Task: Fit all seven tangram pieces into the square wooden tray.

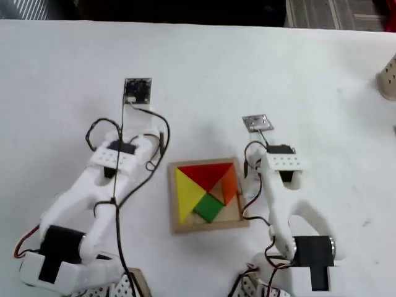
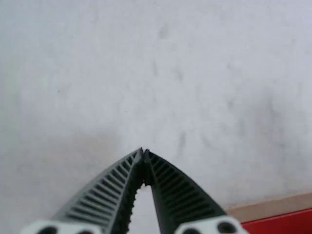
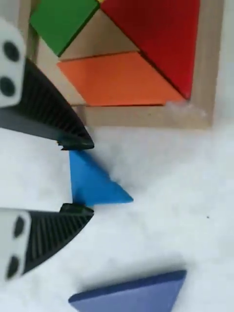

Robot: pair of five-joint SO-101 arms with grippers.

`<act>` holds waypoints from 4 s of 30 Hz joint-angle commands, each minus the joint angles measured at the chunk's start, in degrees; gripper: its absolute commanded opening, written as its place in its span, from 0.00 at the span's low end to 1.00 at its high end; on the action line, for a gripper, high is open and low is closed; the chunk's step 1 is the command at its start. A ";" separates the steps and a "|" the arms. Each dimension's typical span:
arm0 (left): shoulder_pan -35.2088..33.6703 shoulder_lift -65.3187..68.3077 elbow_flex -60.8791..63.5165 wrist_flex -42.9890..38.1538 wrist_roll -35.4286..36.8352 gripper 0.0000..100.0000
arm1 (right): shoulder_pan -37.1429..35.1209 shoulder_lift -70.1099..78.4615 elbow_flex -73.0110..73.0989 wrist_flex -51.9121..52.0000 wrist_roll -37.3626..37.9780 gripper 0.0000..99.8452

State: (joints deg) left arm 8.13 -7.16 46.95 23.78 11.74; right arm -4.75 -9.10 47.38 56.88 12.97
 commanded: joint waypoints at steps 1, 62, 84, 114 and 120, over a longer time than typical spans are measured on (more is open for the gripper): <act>0.57 -0.13 -2.73 0.09 -0.53 0.02 | -0.75 -1.63 0.09 -0.92 -0.62 0.17; -15.52 -0.57 -5.89 -6.77 12.48 0.02 | -38.20 -1.89 -13.63 14.55 31.91 0.02; -16.48 -0.66 -6.15 -6.77 12.48 0.02 | -42.24 -2.24 -12.48 9.01 24.26 0.32; 9.36 -6.73 -0.79 13.89 -23.30 0.02 | 11.12 -28.97 6.59 10.07 6.51 0.02; 21.14 -15.25 9.58 10.90 -23.21 0.02 | 15.08 -30.73 11.60 5.32 7.38 0.02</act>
State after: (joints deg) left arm 24.13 -17.45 53.98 36.97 -10.95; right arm 9.14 -38.73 58.55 64.62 19.47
